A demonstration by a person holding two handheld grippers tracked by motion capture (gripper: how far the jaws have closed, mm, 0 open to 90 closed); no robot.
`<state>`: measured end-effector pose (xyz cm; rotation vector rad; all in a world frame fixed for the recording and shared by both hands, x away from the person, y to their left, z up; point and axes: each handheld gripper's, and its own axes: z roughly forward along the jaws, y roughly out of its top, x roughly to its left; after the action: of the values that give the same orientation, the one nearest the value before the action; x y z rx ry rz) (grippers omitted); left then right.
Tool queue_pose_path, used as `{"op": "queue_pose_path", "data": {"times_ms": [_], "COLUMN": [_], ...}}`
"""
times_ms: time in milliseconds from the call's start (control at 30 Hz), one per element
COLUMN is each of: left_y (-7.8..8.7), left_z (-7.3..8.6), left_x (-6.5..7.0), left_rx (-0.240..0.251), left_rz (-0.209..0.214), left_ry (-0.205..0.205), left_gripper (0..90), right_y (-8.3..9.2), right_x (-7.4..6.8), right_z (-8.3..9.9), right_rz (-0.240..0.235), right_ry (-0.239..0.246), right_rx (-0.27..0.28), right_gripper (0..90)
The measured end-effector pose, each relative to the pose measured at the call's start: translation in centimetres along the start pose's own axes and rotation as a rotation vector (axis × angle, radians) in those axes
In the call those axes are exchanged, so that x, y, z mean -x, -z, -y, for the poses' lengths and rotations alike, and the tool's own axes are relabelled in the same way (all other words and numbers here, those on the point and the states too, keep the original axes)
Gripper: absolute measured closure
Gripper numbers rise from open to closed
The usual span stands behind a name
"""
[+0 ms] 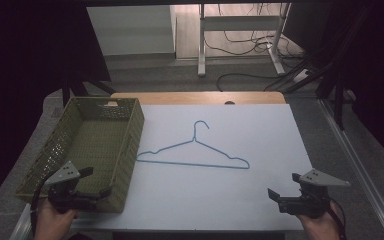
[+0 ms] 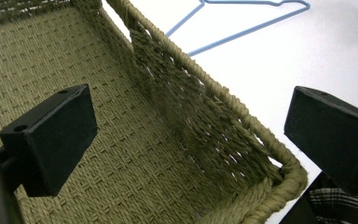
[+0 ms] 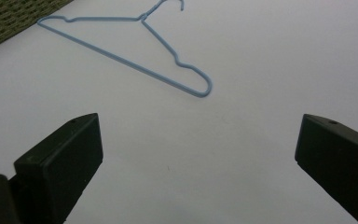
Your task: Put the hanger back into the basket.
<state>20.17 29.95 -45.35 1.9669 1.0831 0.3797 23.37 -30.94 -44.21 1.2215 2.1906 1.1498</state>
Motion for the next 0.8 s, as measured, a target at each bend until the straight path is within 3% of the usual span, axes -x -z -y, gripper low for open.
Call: {"op": "queue_pose_path", "data": {"times_ms": [433,800], "left_y": [-0.03,0.06], "left_z": [0.08,0.07], "left_x": [0.25,0.22], "left_rx": [-0.001,0.018], "left_rz": [-0.015,0.007], "left_ry": [-0.016,-0.002], "left_gripper": [2.3,2.3], "right_y": [-0.58,-0.75], "right_x": [-0.45,-0.68], "right_z": [-0.04,-0.13], "right_rz": [-0.009,-0.012], "right_ry": [0.023,0.032], "right_rx": [-0.018,-0.029], "right_gripper": [0.3,0.3]}}
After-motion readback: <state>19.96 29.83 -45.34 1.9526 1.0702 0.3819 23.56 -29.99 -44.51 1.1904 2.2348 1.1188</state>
